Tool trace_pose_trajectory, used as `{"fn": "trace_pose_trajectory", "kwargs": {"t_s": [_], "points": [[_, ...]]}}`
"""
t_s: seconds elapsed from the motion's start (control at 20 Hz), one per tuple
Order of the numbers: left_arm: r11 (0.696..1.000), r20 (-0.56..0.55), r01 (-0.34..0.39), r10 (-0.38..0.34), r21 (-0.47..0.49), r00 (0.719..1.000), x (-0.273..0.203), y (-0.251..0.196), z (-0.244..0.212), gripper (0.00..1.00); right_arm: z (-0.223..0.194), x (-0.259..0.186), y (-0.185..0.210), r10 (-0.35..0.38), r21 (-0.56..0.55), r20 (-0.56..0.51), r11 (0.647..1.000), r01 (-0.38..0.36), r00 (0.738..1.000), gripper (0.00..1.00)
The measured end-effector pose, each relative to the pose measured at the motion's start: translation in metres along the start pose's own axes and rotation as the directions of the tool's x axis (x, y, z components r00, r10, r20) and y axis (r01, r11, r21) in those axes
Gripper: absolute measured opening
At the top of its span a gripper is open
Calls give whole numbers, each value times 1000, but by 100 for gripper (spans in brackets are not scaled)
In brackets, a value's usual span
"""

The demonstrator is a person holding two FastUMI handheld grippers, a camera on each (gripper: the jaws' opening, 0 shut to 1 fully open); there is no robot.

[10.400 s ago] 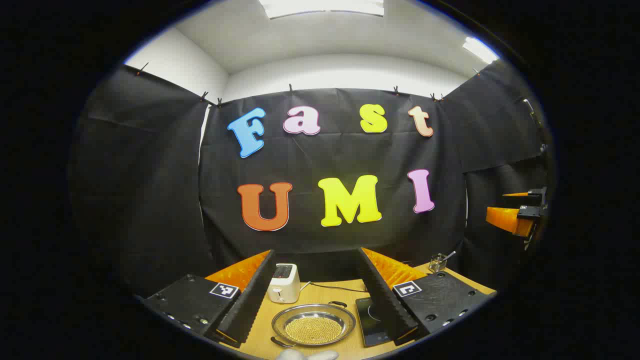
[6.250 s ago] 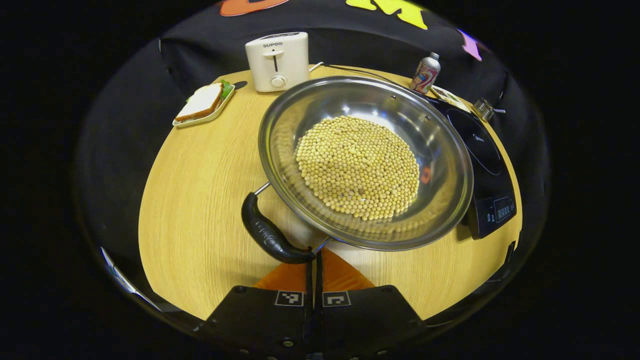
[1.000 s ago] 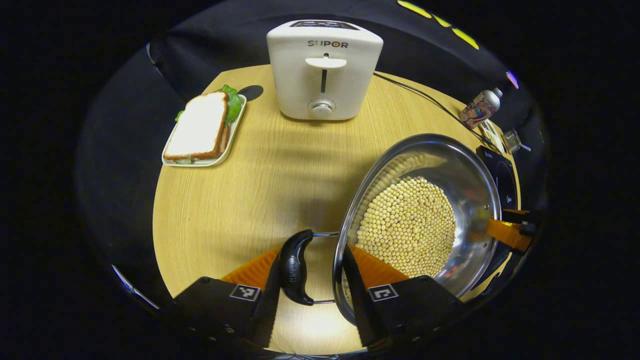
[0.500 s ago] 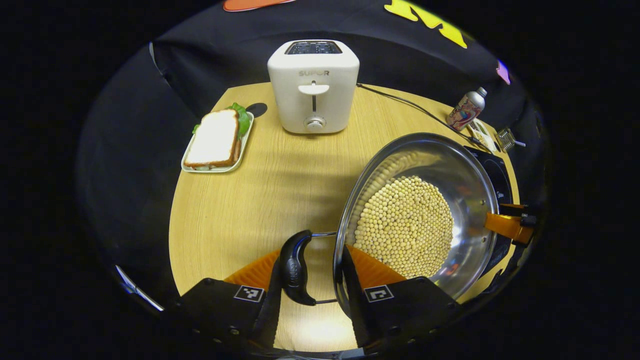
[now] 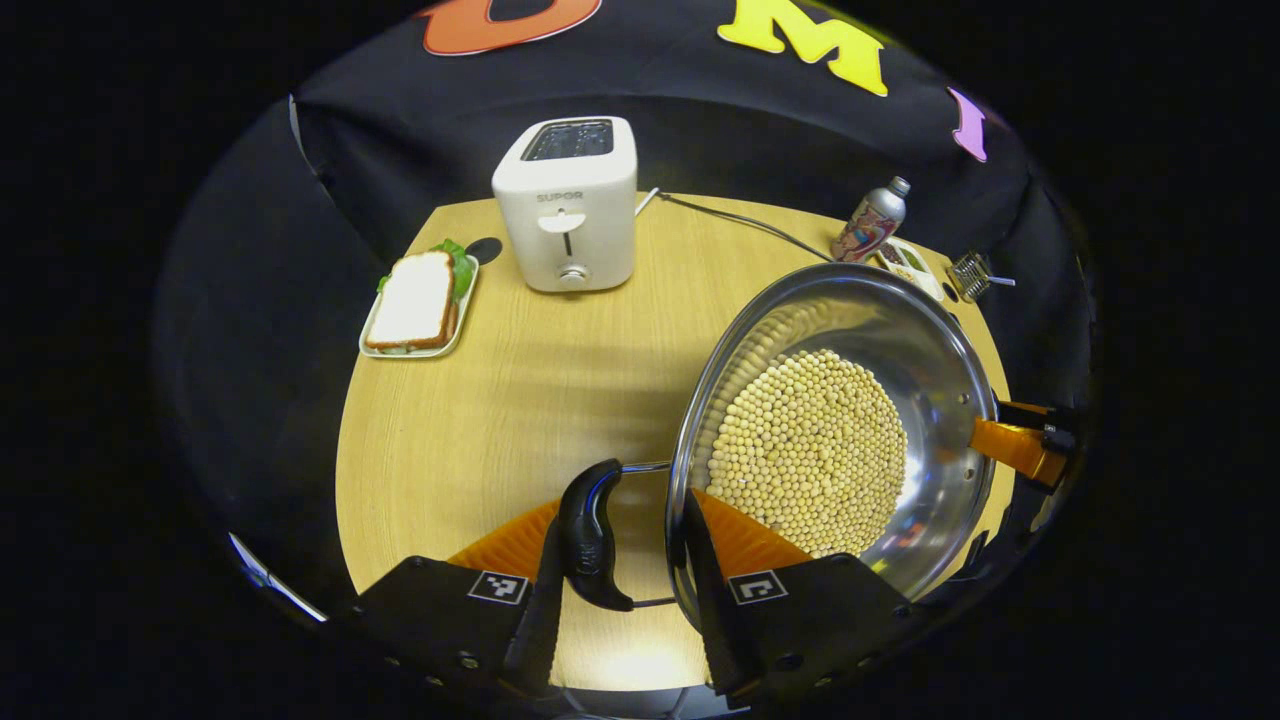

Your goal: First push the handle of the pot to place it horizontally, then grasp the pot with both hands and set it on the induction cooktop.

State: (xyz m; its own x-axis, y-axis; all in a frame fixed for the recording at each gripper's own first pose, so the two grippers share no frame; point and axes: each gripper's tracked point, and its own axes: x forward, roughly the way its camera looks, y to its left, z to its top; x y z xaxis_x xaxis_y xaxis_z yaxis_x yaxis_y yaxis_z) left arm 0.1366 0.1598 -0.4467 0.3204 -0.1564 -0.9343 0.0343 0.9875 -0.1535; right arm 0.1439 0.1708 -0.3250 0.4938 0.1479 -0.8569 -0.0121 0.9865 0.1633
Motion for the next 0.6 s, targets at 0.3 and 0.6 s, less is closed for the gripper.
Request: {"fn": "trace_pose_trajectory", "kwargs": {"t_s": [0.3, 0.6], "points": [[998, 8, 47, -47, 49, 999, 25, -6, 0, 67, -6, -34, -55, -53, 54, 46, 997, 50, 998, 53], [994, 10, 82, -83, 72, 997, 40, -12, 4, 67, -7, -48, -129, -106, 92, 68, 991, 100, 992, 53]]}}
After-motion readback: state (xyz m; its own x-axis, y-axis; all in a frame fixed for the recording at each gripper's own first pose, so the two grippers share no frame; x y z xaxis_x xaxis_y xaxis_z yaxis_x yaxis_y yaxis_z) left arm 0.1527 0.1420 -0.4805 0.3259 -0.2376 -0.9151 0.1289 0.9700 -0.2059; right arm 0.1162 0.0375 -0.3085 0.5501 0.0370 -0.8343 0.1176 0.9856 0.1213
